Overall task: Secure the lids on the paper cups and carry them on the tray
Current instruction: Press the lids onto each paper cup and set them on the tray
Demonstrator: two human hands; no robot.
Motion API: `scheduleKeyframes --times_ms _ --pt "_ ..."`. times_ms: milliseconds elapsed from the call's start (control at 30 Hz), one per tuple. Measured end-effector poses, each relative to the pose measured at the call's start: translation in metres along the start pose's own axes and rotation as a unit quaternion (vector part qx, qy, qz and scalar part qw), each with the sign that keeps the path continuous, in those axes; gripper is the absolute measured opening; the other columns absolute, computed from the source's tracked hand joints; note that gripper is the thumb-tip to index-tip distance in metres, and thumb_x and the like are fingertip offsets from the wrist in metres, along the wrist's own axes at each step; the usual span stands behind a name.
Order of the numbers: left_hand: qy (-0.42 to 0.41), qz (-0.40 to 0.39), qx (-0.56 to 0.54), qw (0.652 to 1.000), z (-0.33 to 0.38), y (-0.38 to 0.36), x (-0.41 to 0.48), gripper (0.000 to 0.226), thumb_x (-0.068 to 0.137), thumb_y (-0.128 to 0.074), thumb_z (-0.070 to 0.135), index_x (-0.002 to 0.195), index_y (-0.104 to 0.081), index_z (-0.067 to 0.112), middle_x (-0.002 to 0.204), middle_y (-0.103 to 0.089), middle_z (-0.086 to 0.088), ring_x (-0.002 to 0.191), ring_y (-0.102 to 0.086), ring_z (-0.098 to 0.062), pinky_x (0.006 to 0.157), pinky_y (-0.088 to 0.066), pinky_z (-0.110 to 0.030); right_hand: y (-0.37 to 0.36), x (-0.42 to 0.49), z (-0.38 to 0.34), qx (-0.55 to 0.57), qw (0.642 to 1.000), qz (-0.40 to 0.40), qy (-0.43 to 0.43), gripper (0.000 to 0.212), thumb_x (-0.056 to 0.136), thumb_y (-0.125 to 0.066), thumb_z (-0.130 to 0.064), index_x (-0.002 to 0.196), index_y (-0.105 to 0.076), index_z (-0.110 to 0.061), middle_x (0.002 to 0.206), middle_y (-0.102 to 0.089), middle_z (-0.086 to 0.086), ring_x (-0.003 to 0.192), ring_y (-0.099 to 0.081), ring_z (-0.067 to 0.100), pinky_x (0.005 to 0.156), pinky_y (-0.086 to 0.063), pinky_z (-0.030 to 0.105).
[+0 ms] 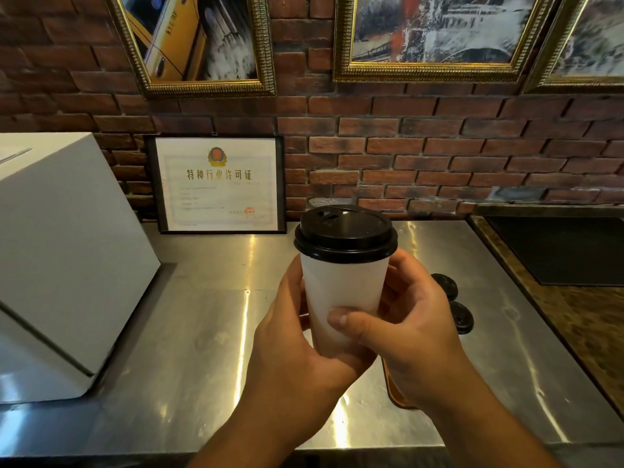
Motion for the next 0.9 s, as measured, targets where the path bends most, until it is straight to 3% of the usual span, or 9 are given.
scheduleKeyframes --times_ms 100,233,433,567,667,800,900 --pt "0.0 -0.006 0.003 1.0 -0.0007 -0.002 -0.0008 0.097 0.058 -0.08 0.075 0.141 -0.03 0.073 0.129 -0.054 0.044 0.121 -0.051 0.019 0.069 -0.043 0.004 0.001 0.0003 0.0017 0.002 1.0 0.008 0.003 0.079 0.055 -0.097 -0.033 0.122 -0.062 -0.054 0.12 -0.073 -0.019 0.112 -0.071 0.005 0.075 -0.064 0.023" --pt "0.001 -0.001 -0.005 1.0 0.0014 0.0005 -0.0013 0.097 0.056 -0.071 0.094 0.141 -0.031 0.072 0.131 -0.055 0.042 0.122 -0.051 0.018 0.072 -0.043 0.003 0.0011 0.0017 0.0014 -0.002 1.0 0.003 0.006 0.082 0.055 -0.097 -0.039 0.125 -0.059 -0.057 0.123 -0.071 -0.02 0.115 -0.07 0.005 0.077 -0.064 0.023" --pt "-0.003 -0.011 0.004 1.0 -0.0013 0.001 -0.0012 0.101 0.059 -0.078 0.088 0.146 -0.034 0.065 0.132 -0.057 0.038 0.121 -0.055 0.014 0.072 -0.047 0.0 0.0029 0.0036 -0.003 -0.006 0.999 -0.038 0.009 0.074 0.065 -0.094 -0.033 0.127 -0.06 -0.056 0.124 -0.071 -0.017 0.118 -0.069 0.007 0.08 -0.063 0.023" --pt "-0.013 -0.014 0.021 1.0 -0.0016 -0.0005 -0.0032 0.102 0.061 -0.086 0.066 0.147 -0.033 0.065 0.132 -0.056 0.041 0.121 -0.053 0.016 0.069 -0.043 0.004 0.0065 0.0039 -0.0006 -0.004 1.0 -0.015 0.014 0.079 0.06 -0.097 -0.031 0.127 -0.061 -0.054 0.124 -0.073 -0.015 0.118 -0.069 0.007 0.078 -0.063 0.022" --pt "-0.007 0.001 0.027 1.0 -0.0018 -0.0002 -0.0032 0.096 0.059 -0.081 0.073 0.142 -0.031 0.072 0.13 -0.054 0.046 0.12 -0.051 0.021 0.069 -0.039 0.007 0.0059 0.0046 0.0 -0.001 1.0 -0.007 0.015 0.083 0.058 -0.099 -0.034 0.128 -0.059 -0.055 0.125 -0.072 -0.015 0.118 -0.069 0.007 0.078 -0.064 0.024" --pt "-0.008 -0.002 0.022 1.0 -0.0023 0.0007 -0.0028 0.098 0.059 -0.079 0.075 0.144 -0.032 0.069 0.132 -0.055 0.041 0.122 -0.053 0.016 0.075 -0.044 0.003 0.0033 0.0029 0.0002 0.004 1.0 -0.017 0.015 0.082 0.062 -0.097 -0.039 0.13 -0.056 -0.056 0.128 -0.071 -0.017 0.119 -0.069 0.008 0.081 -0.063 0.024" --pt "-0.004 0.0 0.018 1.0 -0.0009 0.0014 -0.0019 0.099 0.057 -0.079 0.081 0.144 -0.033 0.069 0.131 -0.056 0.042 0.12 -0.053 0.017 0.07 -0.043 0.003 0.0029 0.001 0.0005 0.026 0.999 -0.018 0.013 0.076 0.067 -0.093 -0.029 0.131 -0.059 -0.052 0.127 -0.071 -0.013 0.12 -0.069 0.011 0.082 -0.063 0.023"
Point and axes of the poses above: each hand's wrist, its own x-axis towards the middle knuckle, its own y-axis out of the back of the hand, z = x × y, the point moved 4 cm from there along x, towards the middle knuckle
